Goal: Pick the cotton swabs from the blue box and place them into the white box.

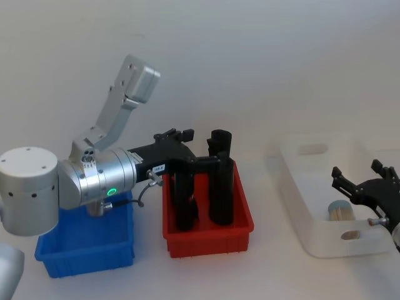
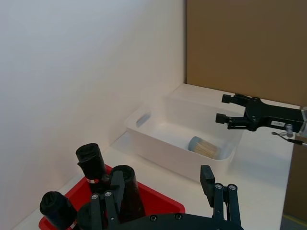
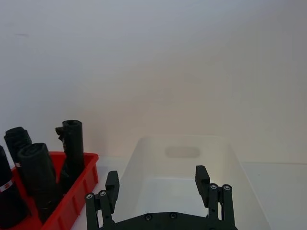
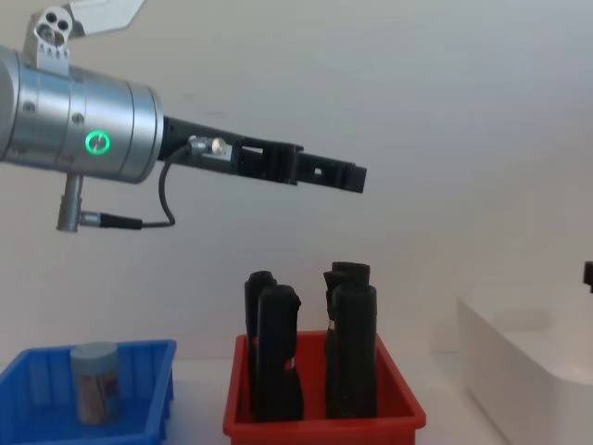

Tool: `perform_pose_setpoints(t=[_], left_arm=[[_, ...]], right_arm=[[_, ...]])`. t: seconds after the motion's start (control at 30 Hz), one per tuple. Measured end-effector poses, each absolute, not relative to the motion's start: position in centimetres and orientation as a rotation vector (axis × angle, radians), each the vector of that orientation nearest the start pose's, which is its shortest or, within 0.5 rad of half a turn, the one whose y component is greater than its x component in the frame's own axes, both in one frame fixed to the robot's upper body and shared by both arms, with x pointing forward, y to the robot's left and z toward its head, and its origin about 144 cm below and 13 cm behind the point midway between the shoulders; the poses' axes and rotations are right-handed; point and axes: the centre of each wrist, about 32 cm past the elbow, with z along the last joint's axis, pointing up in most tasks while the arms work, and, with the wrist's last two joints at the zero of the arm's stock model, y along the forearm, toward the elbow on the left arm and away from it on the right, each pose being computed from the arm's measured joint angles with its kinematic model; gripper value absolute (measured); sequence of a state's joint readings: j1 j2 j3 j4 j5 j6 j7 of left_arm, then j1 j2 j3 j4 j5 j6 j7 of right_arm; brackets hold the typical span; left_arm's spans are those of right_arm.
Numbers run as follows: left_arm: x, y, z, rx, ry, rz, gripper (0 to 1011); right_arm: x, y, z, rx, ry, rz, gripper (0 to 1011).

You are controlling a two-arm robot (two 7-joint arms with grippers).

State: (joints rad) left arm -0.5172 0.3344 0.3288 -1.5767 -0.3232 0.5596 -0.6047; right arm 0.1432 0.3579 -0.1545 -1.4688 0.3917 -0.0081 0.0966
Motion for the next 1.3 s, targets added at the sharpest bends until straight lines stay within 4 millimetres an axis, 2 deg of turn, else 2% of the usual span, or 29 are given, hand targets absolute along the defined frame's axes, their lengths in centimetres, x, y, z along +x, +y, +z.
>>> perform_pose_setpoints(t=[0.7,1.3], left_arm=[[53.2,21.2,126.1,0.181,-0.114,0.911,1004],[50.4,20.2,121.9,0.102,-0.231,1.067,1004]], right_arm=[[45.0,-24.3,118.5,0.023,-0.066,-1.242,1001],[44.3,-23.7,118.9,0.026,-0.075,-1.230,1001]])
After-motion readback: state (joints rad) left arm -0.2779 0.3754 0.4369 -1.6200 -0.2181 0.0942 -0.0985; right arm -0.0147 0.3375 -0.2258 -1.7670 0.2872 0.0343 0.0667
